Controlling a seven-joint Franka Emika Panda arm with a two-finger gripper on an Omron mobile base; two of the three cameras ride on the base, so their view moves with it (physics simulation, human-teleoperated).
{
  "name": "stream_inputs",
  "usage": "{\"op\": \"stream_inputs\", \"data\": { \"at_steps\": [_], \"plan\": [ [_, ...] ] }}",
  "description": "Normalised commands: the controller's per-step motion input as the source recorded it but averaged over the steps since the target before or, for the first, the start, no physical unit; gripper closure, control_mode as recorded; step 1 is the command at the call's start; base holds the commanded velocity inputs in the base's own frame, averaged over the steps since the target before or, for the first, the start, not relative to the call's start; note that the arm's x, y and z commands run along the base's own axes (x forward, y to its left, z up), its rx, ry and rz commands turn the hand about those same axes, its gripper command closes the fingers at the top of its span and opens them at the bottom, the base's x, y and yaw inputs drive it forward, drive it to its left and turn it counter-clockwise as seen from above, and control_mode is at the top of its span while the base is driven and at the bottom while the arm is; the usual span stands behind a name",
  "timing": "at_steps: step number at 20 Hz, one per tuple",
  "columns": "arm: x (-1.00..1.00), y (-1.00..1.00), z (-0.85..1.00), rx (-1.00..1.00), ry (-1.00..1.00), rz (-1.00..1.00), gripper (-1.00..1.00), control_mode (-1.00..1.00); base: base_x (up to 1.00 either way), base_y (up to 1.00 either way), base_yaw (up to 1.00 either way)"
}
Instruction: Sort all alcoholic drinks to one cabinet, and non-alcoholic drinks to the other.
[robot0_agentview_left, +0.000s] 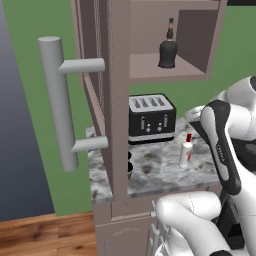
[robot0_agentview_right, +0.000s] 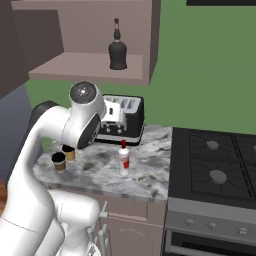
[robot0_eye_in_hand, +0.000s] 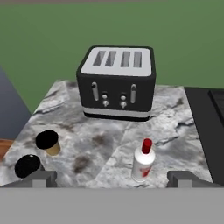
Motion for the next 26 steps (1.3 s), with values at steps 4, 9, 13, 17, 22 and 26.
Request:
{"op": "stream_inputs", "data": {
  "at_steps": [4, 9, 13, 17, 22, 26],
  "plan": [
    [-0.04, -0.07, -0.16, -0.02, 0.02, 0.03, -1.0, -1.0, 0.0, 0.0, 0.0],
    [-0.07, -0.05, -0.22, -0.02, 0.04, 0.03, -1.0, -1.0, 0.0, 0.0, 0.0],
    [-0.08, -0.07, -0.22, -0.02, 0.05, 0.02, -1.0, -1.0, 0.0, 0.0, 0.0],
    [-0.03, -0.08, -0.23, -0.01, 0.05, 0.02, -1.0, -1.0, 0.0, 0.0, 0.0],
    [0.0, -0.05, -0.24, -0.01, 0.05, 0.03, -1.0, -1.0, 0.0, 0.0, 0.0],
    [0.0, -0.05, -0.23, 0.0, 0.05, 0.02, -1.0, -1.0, 0.0, 0.0, 0.0]
  ]
}}
